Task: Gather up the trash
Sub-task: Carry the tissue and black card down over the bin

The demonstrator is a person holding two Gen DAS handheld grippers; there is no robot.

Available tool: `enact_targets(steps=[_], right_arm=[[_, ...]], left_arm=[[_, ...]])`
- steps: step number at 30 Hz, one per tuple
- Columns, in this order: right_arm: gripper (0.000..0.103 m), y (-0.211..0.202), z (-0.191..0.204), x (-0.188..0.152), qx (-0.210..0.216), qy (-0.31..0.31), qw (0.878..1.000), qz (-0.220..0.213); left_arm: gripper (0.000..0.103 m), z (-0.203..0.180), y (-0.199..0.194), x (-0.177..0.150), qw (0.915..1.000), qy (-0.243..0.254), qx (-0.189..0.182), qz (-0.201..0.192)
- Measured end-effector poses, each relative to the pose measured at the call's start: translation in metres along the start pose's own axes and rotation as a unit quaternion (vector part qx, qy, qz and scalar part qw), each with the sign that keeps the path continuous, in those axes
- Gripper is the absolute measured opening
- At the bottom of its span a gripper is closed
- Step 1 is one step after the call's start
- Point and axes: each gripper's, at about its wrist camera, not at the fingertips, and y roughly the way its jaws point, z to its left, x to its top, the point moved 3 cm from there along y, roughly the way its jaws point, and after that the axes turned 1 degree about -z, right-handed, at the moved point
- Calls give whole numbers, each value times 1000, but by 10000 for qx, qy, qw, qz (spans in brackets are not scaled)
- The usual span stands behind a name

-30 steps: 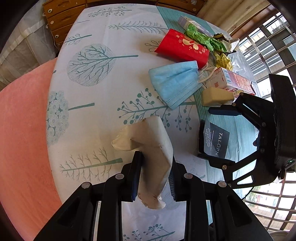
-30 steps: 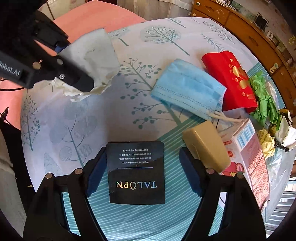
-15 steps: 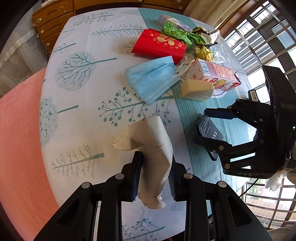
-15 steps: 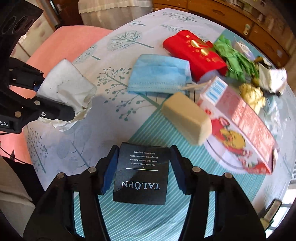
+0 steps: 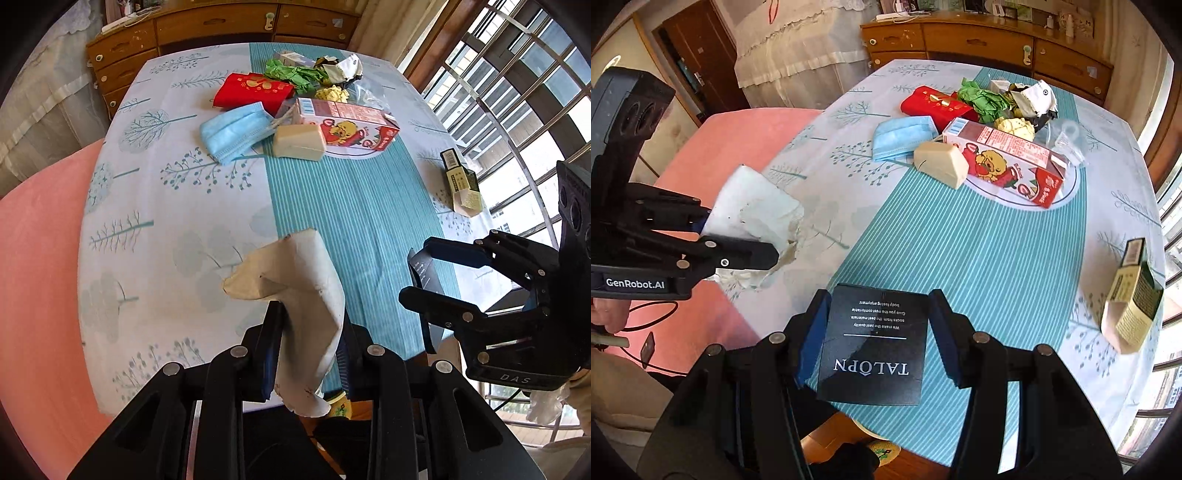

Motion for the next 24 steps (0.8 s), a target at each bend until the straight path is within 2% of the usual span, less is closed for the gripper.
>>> enact_targets(steps=[6, 14, 18, 24], right_arm=[[51, -50, 15, -69, 141, -66, 9997, -177], [51, -84, 40, -142, 276, 83, 9995, -90], [51, -80, 44, -169, 238, 435, 9987, -83], [52, -44, 40, -207, -5, 1096, 9940, -24]], left_arm=[[26, -56, -14, -73, 9999, -122, 62, -72], [26, -99, -18, -150, 9995, -218, 145, 202], [26, -102, -11, -171, 9992, -190, 144, 333], [26, -96, 32, -194, 9982, -167, 90, 570]])
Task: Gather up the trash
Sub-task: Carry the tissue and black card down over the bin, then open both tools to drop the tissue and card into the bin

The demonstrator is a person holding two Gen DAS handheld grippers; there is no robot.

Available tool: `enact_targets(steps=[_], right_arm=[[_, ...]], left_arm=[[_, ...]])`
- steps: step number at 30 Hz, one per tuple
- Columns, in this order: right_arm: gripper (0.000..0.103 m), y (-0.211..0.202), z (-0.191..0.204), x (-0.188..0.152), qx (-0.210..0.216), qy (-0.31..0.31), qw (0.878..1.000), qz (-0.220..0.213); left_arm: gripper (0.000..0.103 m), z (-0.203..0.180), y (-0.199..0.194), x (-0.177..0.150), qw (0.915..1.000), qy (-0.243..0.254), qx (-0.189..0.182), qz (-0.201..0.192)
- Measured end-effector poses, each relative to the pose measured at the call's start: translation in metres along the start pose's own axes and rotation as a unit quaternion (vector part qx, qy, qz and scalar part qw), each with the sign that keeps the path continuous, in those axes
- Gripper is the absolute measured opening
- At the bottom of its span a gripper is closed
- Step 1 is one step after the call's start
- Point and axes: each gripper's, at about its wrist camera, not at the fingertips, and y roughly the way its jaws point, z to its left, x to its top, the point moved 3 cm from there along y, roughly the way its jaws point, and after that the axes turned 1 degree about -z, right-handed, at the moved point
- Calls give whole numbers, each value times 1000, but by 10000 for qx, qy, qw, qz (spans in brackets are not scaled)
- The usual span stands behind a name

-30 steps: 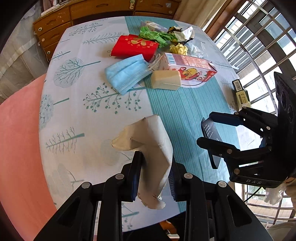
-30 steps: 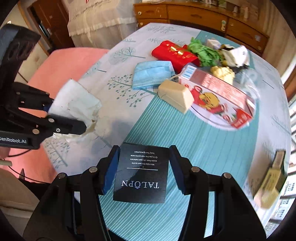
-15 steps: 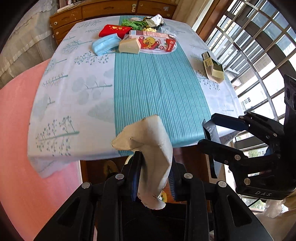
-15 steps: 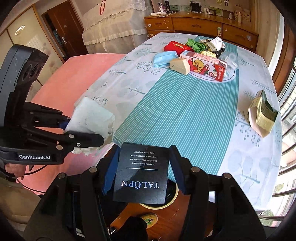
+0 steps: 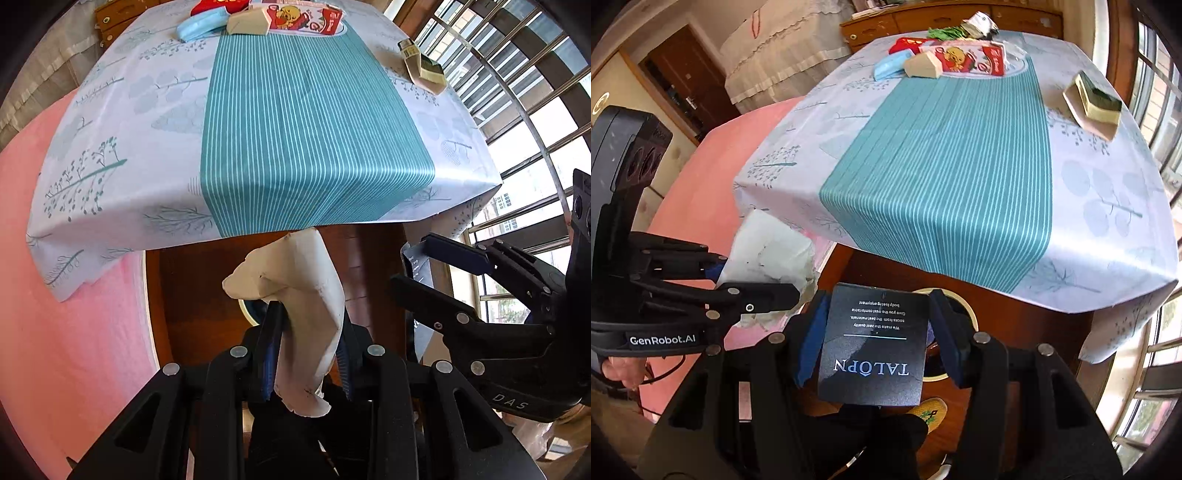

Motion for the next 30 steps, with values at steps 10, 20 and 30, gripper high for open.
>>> enact_targets(steps=[10, 20, 30], right_arm=[[52, 104, -45, -65, -520, 1087, 9923, 291], [54, 208, -95, -121, -756, 1992, 9752, 605], [69, 273, -129, -150, -902, 2326, 9629, 1027]], left_arm=[[26, 27, 110, -29, 9999, 58, -20, 91], [36, 54, 231, -42, 9996, -4, 63, 285], [83, 71, 302, -44, 9993, 62, 249, 279]])
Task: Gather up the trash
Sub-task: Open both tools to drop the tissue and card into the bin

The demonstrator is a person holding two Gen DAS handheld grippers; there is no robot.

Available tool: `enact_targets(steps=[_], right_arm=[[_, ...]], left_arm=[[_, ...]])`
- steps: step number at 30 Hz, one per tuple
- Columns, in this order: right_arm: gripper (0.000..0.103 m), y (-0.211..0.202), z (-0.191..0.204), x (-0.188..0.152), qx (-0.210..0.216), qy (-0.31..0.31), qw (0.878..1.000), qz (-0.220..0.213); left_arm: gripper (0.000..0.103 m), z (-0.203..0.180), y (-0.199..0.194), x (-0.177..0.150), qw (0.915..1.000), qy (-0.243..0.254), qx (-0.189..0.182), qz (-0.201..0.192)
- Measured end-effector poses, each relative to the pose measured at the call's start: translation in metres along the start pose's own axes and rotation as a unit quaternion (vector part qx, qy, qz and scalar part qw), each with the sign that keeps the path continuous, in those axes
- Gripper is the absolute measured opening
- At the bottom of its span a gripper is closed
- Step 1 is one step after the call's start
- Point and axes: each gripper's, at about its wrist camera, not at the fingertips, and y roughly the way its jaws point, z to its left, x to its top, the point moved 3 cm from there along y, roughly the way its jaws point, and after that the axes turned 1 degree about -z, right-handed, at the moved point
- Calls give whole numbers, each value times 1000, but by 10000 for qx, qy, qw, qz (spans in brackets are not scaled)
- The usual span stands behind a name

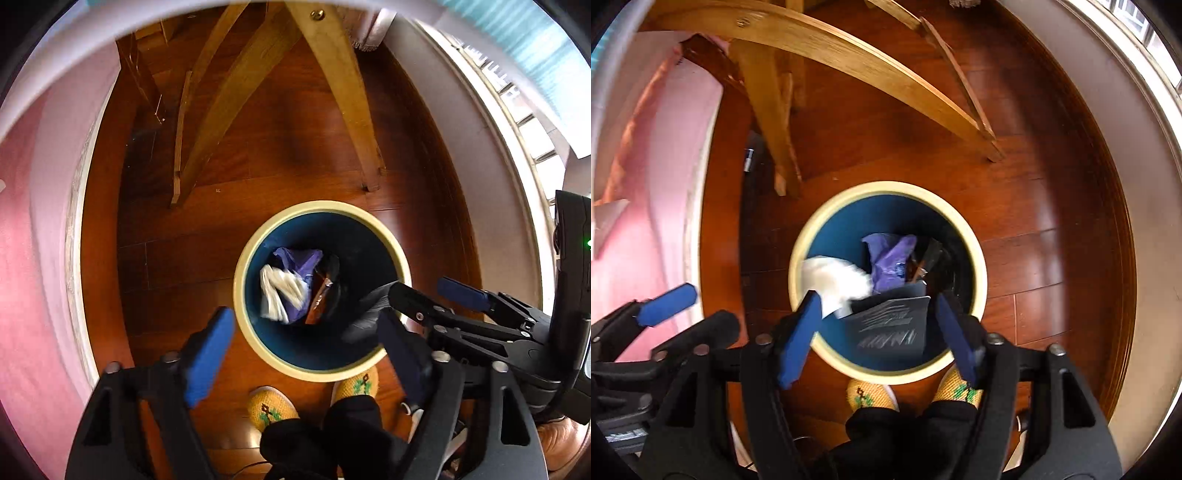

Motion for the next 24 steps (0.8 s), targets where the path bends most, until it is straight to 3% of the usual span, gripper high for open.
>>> enact_targets(steps=[8, 18, 24], right_arm=[[69, 5, -7, -4, -81, -21, 9999, 62], [69, -38, 7, 1, -58, -39, 10000, -42], [69, -86, 23, 5, 4, -39, 10000, -73]], left_arm=[[83, 14, 12, 6, 9995, -196, 207, 95], [83, 14, -41, 8, 9988, -306, 355, -131], [83, 12, -99, 9, 9981, -425, 380, -226]])
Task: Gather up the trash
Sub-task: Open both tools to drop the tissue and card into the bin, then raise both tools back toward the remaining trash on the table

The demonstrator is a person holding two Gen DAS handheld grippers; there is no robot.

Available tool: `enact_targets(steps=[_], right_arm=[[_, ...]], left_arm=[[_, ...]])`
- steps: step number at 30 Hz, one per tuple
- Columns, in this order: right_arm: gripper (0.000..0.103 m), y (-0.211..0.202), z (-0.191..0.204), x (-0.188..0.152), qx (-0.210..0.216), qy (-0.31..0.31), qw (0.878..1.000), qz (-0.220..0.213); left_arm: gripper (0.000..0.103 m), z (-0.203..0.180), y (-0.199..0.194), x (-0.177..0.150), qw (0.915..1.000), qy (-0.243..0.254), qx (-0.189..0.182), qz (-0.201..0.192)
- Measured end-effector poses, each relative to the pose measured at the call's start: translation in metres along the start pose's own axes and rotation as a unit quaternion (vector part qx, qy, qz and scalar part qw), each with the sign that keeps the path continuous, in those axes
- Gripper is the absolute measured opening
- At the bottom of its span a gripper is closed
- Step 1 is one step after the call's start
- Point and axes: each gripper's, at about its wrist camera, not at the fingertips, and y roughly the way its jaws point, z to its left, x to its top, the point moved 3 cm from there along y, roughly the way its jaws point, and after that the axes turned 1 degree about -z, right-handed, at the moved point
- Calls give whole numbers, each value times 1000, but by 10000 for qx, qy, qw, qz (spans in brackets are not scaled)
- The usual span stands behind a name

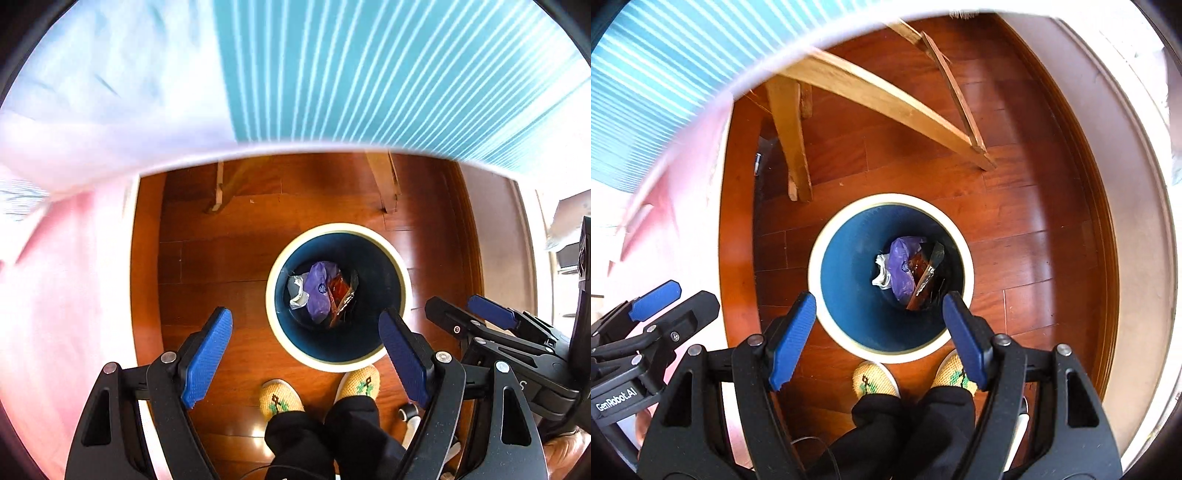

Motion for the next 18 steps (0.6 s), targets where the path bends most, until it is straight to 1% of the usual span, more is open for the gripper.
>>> enact_targets(steps=[6, 11, 18], right_arm=[[69, -69, 20, 5, 71, -53, 9999, -91], [69, -136, 38, 13, 169, -210, 9994, -217], [69, -228, 68, 30, 360, -728, 9946, -652]], left_arm=[[83, -5, -79, 5, 9997, -73, 16, -216], [83, -12, -160, 13, 9979, -54, 16, -648], [83, -19, -262, 29, 9919, -56, 40, -1266]])
